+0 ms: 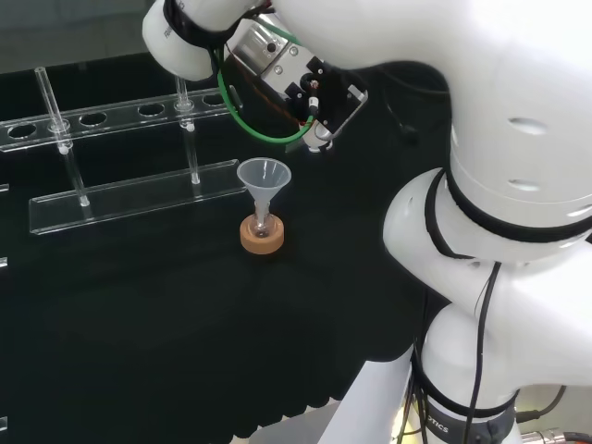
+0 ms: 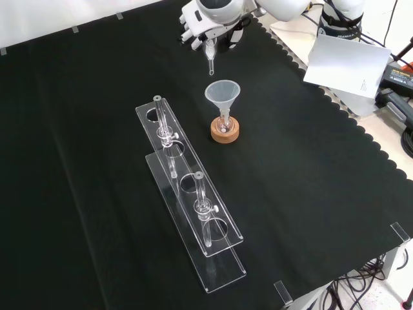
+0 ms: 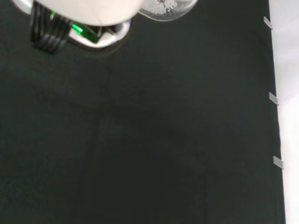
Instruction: Pour all the NaCl from the weighing funnel into the round-bottom flask.
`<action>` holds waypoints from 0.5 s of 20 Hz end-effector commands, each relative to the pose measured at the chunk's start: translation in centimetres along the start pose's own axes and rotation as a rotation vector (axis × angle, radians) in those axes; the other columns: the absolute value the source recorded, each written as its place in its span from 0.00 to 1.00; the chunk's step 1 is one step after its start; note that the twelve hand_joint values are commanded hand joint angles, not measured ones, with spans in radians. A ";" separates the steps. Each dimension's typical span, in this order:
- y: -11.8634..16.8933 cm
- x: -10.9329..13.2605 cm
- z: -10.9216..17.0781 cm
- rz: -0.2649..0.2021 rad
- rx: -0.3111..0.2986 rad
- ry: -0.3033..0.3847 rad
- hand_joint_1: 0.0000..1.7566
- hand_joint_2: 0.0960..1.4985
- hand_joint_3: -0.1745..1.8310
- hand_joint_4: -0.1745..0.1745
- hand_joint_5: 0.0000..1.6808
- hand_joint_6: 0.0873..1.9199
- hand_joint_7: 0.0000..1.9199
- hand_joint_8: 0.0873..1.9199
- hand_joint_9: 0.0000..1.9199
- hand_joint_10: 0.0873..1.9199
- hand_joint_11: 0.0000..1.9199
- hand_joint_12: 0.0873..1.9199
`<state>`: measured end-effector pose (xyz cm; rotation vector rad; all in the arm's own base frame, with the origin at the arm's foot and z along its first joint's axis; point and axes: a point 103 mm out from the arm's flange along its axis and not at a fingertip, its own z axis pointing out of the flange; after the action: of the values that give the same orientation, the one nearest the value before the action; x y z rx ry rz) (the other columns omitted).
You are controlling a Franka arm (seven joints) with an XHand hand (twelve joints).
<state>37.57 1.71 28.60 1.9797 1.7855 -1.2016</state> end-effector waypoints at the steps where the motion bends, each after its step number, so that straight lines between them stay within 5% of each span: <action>1: -0.7 2.7 -1.1 -0.080 -0.044 -0.047 0.65 0.37 0.48 0.79 0.72 0.41 0.30 0.32 0.48 0.13 0.43 0.51; 10: -0.9 3.2 -2.0 -0.065 -0.043 -0.081 0.65 0.37 0.48 0.79 0.72 0.41 0.30 0.32 0.48 0.13 0.43 0.51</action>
<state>36.79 6.90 26.96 1.7904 1.8857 -1.2294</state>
